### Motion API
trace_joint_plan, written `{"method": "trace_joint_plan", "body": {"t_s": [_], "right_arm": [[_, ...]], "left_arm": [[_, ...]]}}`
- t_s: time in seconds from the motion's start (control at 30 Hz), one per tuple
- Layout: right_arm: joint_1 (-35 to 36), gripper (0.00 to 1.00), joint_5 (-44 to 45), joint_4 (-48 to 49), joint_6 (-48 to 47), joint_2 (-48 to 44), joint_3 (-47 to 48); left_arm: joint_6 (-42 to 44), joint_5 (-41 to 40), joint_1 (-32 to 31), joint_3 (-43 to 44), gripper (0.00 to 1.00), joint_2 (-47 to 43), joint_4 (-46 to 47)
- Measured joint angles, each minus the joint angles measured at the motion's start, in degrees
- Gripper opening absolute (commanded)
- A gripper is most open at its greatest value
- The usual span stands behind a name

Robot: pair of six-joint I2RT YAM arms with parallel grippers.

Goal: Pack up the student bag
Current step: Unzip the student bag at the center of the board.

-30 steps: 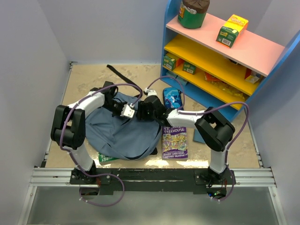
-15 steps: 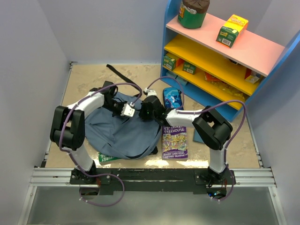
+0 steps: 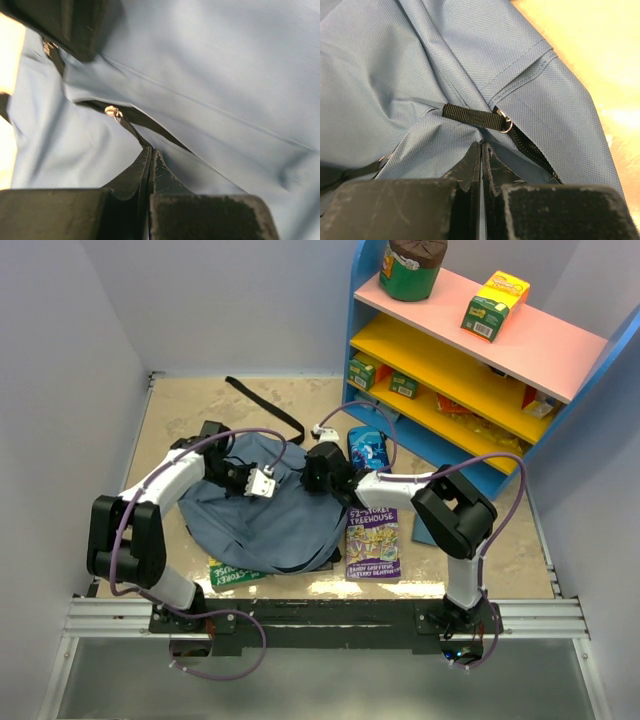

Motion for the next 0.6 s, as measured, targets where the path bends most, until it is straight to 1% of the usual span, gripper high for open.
{"method": "trace_joint_plan", "body": {"t_s": [0.27,0.6], "right_arm": [[-0.39,0.00,1.60,0.00,0.42,0.00,0.00],[-1.05,0.00,4.20,0.50,1.33,1.05,0.00]], "left_arm": [[0.13,-1.22,1.62,-3.96,0.00,-6.29,-2.38],[0.81,-4.79,4.55,-7.82,0.00,-14.62,-8.83]]}}
